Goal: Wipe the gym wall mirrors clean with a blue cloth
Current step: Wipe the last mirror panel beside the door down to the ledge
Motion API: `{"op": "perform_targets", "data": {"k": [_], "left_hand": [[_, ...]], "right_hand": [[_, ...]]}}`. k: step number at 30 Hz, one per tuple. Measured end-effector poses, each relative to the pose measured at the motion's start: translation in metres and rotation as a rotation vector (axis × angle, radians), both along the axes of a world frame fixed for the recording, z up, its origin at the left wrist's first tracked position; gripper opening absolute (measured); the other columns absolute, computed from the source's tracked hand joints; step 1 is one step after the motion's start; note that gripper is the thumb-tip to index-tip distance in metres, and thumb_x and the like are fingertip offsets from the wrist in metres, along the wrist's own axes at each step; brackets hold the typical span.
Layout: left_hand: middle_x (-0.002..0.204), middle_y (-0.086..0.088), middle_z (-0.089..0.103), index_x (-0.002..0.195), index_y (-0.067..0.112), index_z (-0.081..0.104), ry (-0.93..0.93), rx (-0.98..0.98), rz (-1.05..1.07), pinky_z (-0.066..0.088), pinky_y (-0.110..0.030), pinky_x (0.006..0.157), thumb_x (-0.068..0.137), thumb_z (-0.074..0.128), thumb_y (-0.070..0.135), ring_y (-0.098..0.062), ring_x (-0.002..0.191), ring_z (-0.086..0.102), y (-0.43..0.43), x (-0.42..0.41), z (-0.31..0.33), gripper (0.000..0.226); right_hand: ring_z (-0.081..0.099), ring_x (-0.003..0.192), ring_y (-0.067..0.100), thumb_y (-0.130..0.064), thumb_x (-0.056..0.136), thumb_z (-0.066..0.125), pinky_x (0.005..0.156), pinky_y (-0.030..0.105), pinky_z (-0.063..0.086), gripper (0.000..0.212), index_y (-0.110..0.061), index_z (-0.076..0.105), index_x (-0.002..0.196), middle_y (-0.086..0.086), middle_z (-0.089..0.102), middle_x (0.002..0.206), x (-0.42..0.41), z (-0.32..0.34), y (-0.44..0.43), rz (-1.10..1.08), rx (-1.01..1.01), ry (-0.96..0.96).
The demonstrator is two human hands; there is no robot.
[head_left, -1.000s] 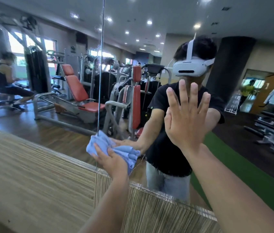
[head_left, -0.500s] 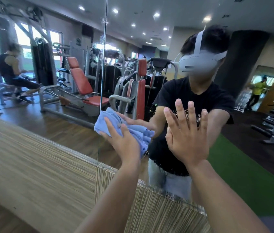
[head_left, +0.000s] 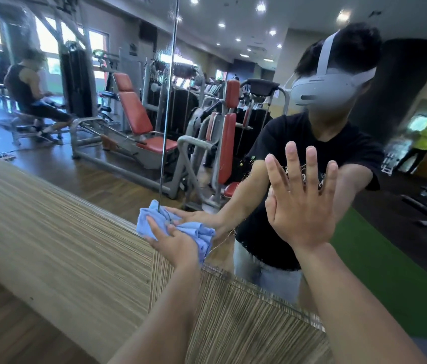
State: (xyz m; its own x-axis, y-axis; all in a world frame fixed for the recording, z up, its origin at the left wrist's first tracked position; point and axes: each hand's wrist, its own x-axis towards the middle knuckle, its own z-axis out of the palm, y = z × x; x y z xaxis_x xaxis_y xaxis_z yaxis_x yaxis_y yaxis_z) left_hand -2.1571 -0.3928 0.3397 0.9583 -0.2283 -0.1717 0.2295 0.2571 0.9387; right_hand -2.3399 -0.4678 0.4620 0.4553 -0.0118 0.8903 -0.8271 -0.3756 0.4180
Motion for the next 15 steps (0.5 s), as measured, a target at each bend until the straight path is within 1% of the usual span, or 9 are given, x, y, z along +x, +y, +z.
{"op": "perform_targets", "data": {"k": [2, 4, 5, 7, 9, 11, 13, 15], "left_hand": [[0.166, -0.002, 0.007, 0.153, 0.053, 0.02, 0.07, -0.034, -0.02, 0.039, -0.05, 0.114, 0.107, 0.039, 0.024, -0.031, 0.147, 0.033, -0.001, -0.004, 0.016, 0.057], [0.167, 0.0, 0.003, 0.153, 0.052, 0.02, 0.099, -0.102, -0.061, 0.04, -0.05, 0.114, 0.107, 0.041, 0.022, -0.03, 0.147, 0.032, -0.002, -0.01, 0.034, 0.059], [0.168, 0.001, 0.001, 0.153, 0.051, 0.022, 0.078, -0.139, -0.071, 0.04, -0.05, 0.114, 0.107, 0.042, 0.021, -0.029, 0.148, 0.032, -0.003, -0.012, 0.045, 0.059], [0.168, 0.004, 0.002, 0.153, 0.048, 0.027, -0.023, -0.207, -0.057, 0.037, -0.048, 0.116, 0.107, 0.044, 0.021, -0.025, 0.149, 0.029, -0.003, -0.017, 0.068, 0.056], [0.168, 0.007, 0.002, 0.154, 0.044, 0.029, -0.113, -0.245, -0.037, 0.033, -0.043, 0.119, 0.107, 0.044, 0.022, -0.02, 0.151, 0.025, -0.004, -0.02, 0.084, 0.054], [0.168, 0.008, -0.001, 0.155, 0.043, 0.026, -0.169, -0.227, -0.03, 0.032, -0.039, 0.119, 0.107, 0.043, 0.023, -0.018, 0.151, 0.024, -0.005, -0.022, 0.084, 0.055], [0.169, 0.008, -0.004, 0.157, 0.04, 0.024, -0.228, -0.154, -0.007, 0.034, -0.038, 0.118, 0.108, 0.042, 0.022, -0.019, 0.15, 0.026, -0.005, -0.022, 0.076, 0.055], [0.169, 0.005, -0.002, 0.157, 0.036, 0.025, -0.24, -0.096, 0.019, 0.034, -0.034, 0.115, 0.108, 0.041, 0.019, -0.021, 0.149, 0.028, -0.005, -0.019, 0.063, 0.054]], "right_hand": [[0.025, 0.153, 0.039, -0.028, 0.102, 0.043, 0.12, 0.065, 0.023, 0.061, -0.023, 0.03, 0.162, 0.012, 0.026, 0.168, 0.0, 0.0, 0.0, 0.007, 0.002, -0.002], [0.024, 0.153, 0.038, -0.028, 0.102, 0.042, 0.12, 0.065, 0.022, 0.061, -0.023, 0.03, 0.162, 0.012, 0.026, 0.168, -0.001, 0.0, 0.0, 0.009, 0.001, -0.001], [0.023, 0.153, 0.038, -0.028, 0.102, 0.042, 0.121, 0.064, 0.021, 0.062, -0.023, 0.03, 0.162, 0.012, 0.026, 0.168, -0.001, 0.0, 0.0, 0.007, 0.001, 0.002], [0.023, 0.154, 0.038, -0.027, 0.102, 0.042, 0.122, 0.064, 0.02, 0.061, -0.023, 0.03, 0.162, 0.012, 0.026, 0.168, -0.001, 0.0, -0.001, 0.008, 0.0, 0.002], [0.023, 0.154, 0.038, -0.027, 0.102, 0.041, 0.122, 0.063, 0.02, 0.06, -0.023, 0.032, 0.161, 0.012, 0.027, 0.168, -0.001, 0.0, -0.001, 0.016, 0.001, -0.004], [0.024, 0.153, 0.038, -0.027, 0.103, 0.04, 0.121, 0.064, 0.022, 0.059, -0.023, 0.032, 0.161, 0.012, 0.027, 0.167, 0.0, 0.0, 0.0, 0.017, 0.003, -0.007], [0.024, 0.153, 0.038, -0.027, 0.104, 0.04, 0.121, 0.064, 0.023, 0.058, -0.023, 0.033, 0.161, 0.012, 0.027, 0.167, 0.0, 0.0, 0.001, 0.016, 0.008, -0.004], [0.023, 0.153, 0.038, -0.028, 0.104, 0.04, 0.121, 0.064, 0.022, 0.058, -0.023, 0.032, 0.161, 0.012, 0.027, 0.167, 0.0, 0.0, 0.001, 0.008, 0.011, 0.001]]}}
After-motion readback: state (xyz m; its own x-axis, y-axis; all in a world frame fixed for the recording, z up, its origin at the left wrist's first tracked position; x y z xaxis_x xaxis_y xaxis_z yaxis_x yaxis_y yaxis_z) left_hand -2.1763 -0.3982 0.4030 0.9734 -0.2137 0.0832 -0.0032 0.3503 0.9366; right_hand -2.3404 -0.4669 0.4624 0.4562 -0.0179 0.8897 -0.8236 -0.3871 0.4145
